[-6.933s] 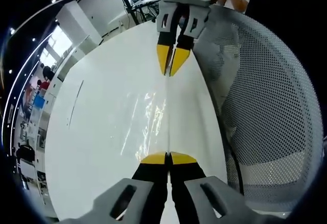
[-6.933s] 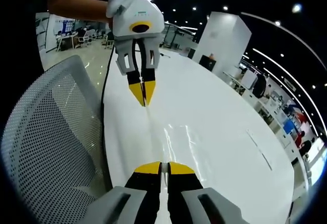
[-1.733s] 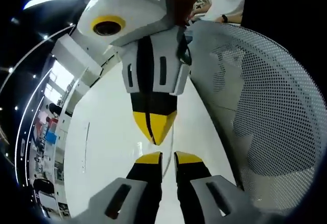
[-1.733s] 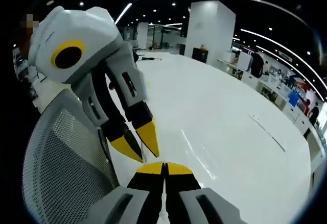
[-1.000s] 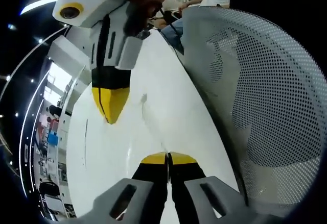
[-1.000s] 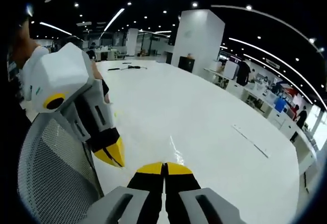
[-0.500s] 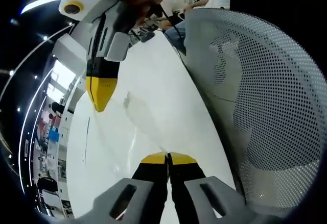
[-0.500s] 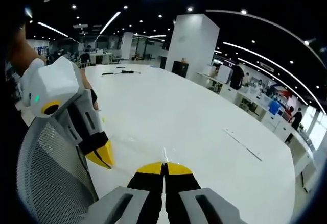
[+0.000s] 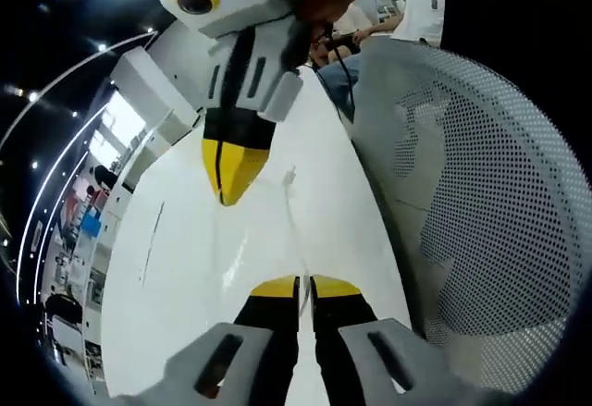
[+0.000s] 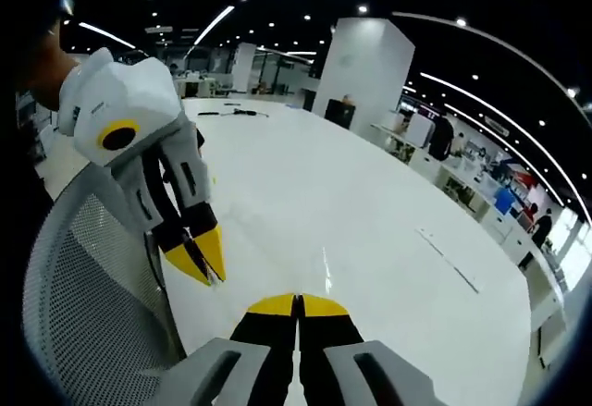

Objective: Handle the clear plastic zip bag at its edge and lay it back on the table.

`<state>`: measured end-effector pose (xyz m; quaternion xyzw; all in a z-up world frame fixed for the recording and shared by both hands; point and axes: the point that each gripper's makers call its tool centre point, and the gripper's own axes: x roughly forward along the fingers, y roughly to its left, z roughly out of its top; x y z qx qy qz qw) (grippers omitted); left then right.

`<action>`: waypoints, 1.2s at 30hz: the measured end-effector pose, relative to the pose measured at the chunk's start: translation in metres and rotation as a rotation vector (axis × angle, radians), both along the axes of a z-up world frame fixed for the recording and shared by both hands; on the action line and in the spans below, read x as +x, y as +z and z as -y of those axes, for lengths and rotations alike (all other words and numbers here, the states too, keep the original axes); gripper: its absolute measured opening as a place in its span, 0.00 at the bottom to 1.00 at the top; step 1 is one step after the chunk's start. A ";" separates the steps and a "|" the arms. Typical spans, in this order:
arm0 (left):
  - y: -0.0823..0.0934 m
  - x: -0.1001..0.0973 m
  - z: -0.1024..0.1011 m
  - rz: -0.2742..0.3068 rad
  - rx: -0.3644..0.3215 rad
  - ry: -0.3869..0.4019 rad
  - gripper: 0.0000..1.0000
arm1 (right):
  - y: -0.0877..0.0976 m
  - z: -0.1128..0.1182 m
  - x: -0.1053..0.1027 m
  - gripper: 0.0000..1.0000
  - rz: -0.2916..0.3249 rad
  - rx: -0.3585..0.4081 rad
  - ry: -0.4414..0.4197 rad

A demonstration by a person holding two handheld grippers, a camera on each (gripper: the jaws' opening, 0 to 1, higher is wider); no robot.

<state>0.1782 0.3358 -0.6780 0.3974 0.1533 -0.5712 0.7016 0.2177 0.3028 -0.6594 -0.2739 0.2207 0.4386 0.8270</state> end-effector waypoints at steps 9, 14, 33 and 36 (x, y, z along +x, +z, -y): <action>0.025 -0.005 0.003 -0.072 -0.142 0.058 0.09 | -0.013 -0.008 -0.001 0.00 -0.011 -0.044 0.032; 0.035 -0.001 -0.002 -0.090 -0.202 0.114 0.12 | -0.023 -0.009 0.003 0.00 -0.005 -0.078 0.045; 0.045 0.001 -0.057 -0.137 -0.354 0.413 0.22 | -0.040 -0.001 0.026 0.00 0.033 -0.146 0.007; 0.043 -0.002 -0.063 -0.137 -0.351 0.436 0.23 | -0.041 0.000 0.030 0.00 0.040 -0.150 -0.004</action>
